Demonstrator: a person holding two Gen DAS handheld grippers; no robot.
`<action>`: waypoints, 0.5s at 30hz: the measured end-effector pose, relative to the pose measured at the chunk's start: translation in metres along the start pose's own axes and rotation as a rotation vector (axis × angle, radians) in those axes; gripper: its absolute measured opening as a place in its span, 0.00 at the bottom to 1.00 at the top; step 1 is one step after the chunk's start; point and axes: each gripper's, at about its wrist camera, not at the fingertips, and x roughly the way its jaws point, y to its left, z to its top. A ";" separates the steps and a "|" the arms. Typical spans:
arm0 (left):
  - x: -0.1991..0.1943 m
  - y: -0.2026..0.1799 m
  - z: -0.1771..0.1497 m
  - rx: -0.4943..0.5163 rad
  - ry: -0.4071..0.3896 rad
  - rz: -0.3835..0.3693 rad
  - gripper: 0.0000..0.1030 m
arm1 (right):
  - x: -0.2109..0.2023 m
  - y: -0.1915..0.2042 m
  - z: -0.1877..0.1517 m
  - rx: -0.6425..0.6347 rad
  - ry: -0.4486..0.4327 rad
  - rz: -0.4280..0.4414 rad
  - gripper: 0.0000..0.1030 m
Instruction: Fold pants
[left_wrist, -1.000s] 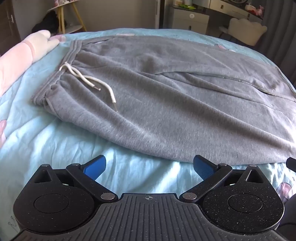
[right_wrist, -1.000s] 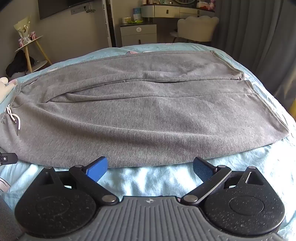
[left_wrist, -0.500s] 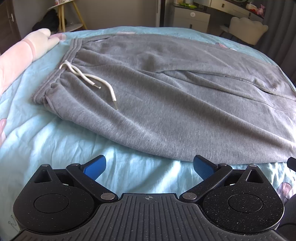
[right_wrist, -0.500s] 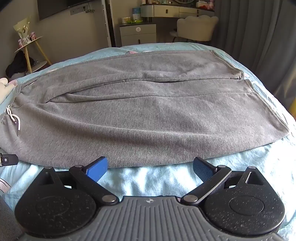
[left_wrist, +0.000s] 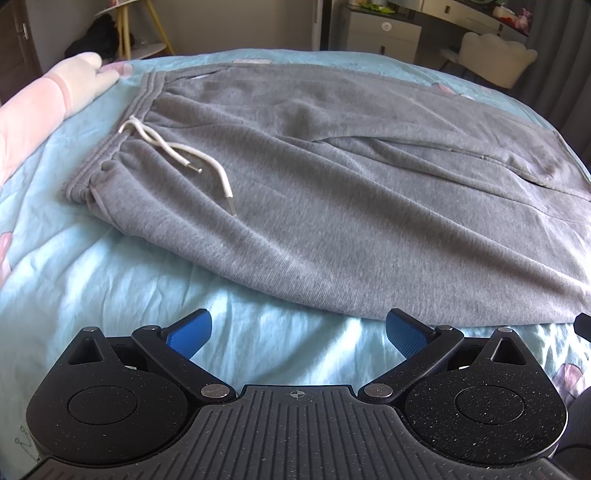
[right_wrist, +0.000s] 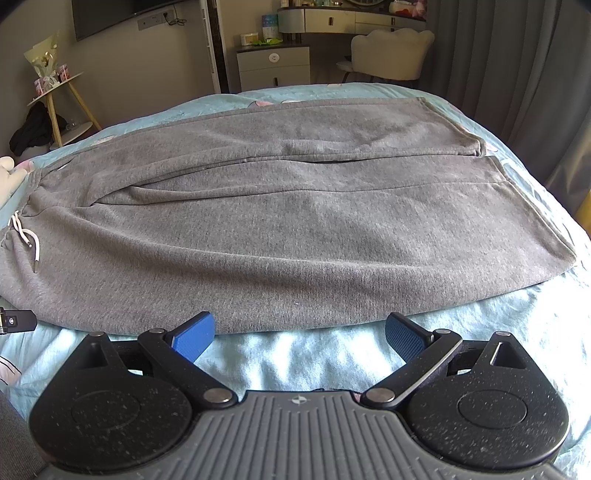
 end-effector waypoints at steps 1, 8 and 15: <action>0.000 0.000 -0.001 0.000 0.000 -0.001 1.00 | 0.000 0.000 0.000 0.001 0.000 0.000 0.96; 0.000 0.000 -0.001 -0.005 0.005 0.000 1.00 | 0.000 0.000 0.001 0.001 0.001 -0.002 0.96; 0.001 0.000 0.001 -0.012 0.017 0.003 1.00 | 0.000 0.000 0.001 0.002 0.002 -0.001 0.96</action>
